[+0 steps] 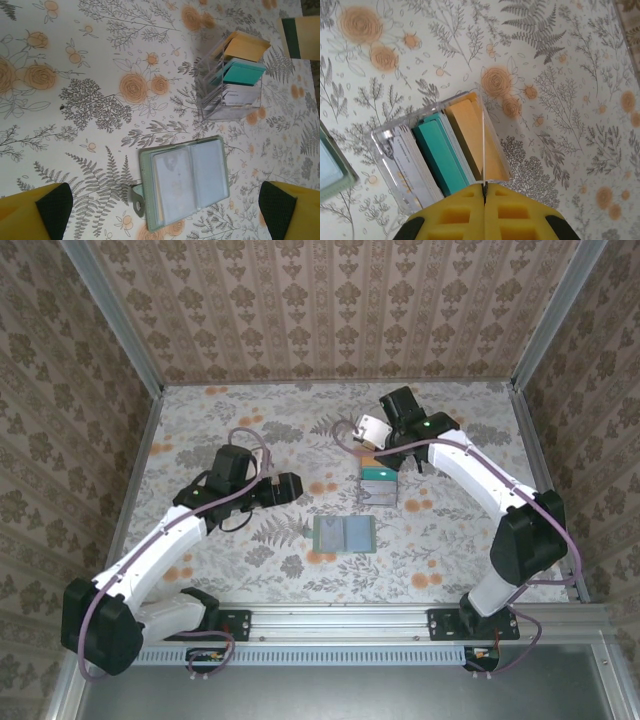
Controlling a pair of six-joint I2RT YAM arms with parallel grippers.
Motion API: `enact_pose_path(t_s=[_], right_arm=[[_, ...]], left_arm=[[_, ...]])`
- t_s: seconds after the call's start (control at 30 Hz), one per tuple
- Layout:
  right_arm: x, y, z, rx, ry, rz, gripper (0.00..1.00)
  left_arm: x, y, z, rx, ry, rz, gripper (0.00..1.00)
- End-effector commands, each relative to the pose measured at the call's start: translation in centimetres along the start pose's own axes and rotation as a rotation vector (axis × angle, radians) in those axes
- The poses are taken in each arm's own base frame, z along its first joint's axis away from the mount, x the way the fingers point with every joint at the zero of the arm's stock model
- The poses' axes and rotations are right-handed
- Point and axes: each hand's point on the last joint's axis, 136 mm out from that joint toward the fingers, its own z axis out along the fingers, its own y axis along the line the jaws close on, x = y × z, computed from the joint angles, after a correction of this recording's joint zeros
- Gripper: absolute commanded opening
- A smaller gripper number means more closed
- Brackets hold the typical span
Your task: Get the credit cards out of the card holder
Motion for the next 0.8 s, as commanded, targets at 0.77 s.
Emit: enact_pose_path(t_s=[0.77], right_arm=[[1.1, 0.7, 2.6, 0.018, 0.071, -0.159, 0.00]], left_arm=[[0.7, 1.8, -0.8, -0.019, -0.019, -0.064, 0.99]])
